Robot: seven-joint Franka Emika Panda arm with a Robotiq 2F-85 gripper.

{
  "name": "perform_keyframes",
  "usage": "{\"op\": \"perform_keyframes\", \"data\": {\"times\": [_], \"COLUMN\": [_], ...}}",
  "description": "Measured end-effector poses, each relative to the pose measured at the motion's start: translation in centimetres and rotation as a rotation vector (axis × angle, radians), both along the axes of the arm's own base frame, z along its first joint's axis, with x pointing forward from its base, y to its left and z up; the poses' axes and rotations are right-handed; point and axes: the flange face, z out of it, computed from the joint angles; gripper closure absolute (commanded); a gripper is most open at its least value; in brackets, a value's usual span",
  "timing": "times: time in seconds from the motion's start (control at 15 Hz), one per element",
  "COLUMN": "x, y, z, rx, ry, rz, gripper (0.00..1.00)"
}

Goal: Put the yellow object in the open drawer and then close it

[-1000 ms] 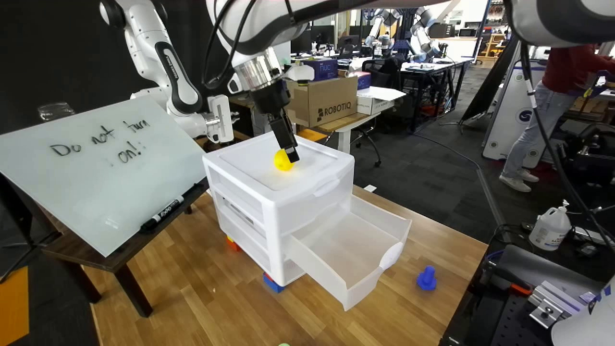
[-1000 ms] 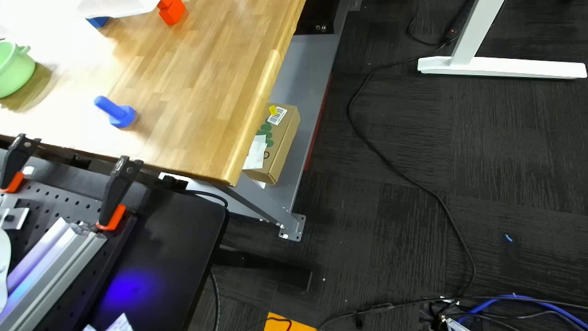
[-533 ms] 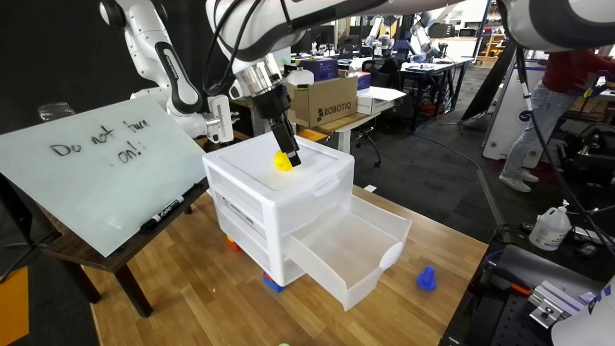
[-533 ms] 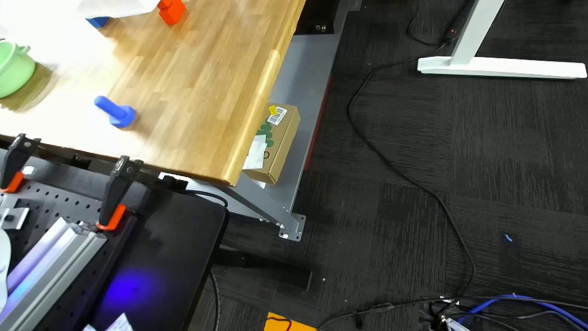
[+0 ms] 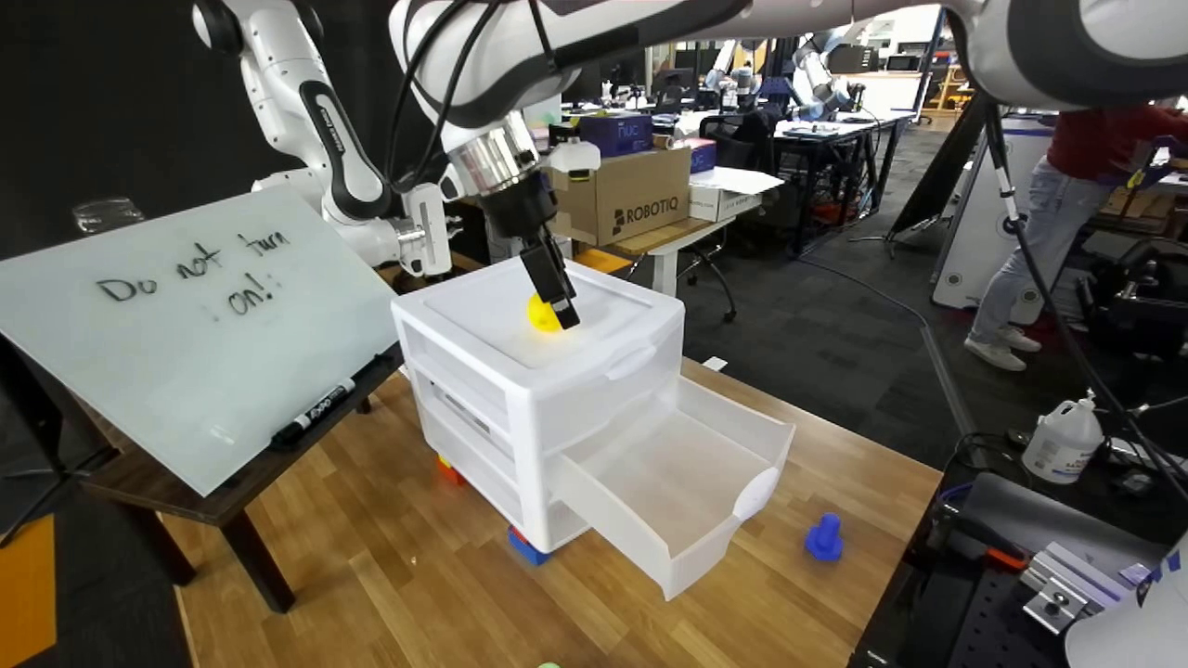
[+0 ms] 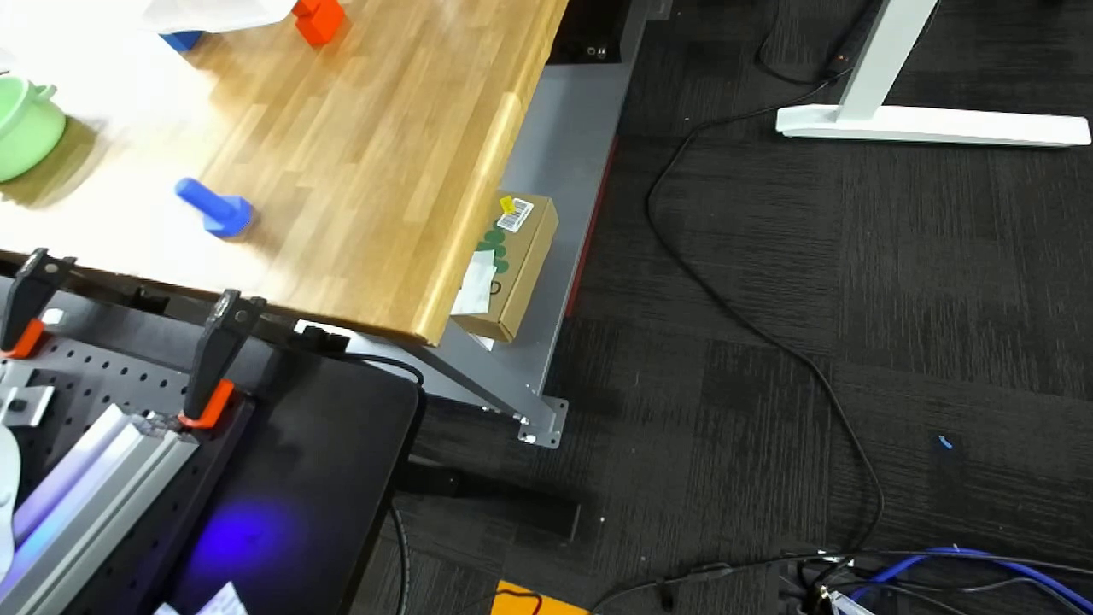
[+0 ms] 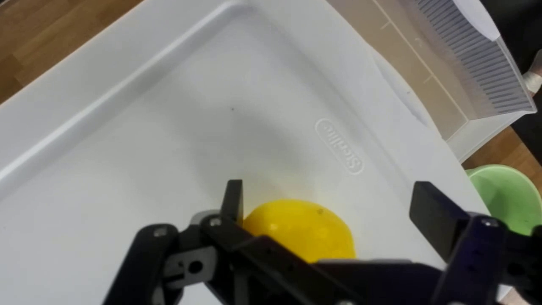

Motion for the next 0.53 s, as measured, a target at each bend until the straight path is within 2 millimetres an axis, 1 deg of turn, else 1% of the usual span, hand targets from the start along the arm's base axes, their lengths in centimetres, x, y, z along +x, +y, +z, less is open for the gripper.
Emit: {"op": "perform_keyframes", "data": {"times": [0.2,0.53], "x": [0.2,0.7], "y": [0.9,1.9], "z": [-0.7,-0.7], "rx": [-0.012,-0.029], "ry": [0.013,0.015], "rz": [0.012,0.025], "gripper": [0.00,0.00]}}
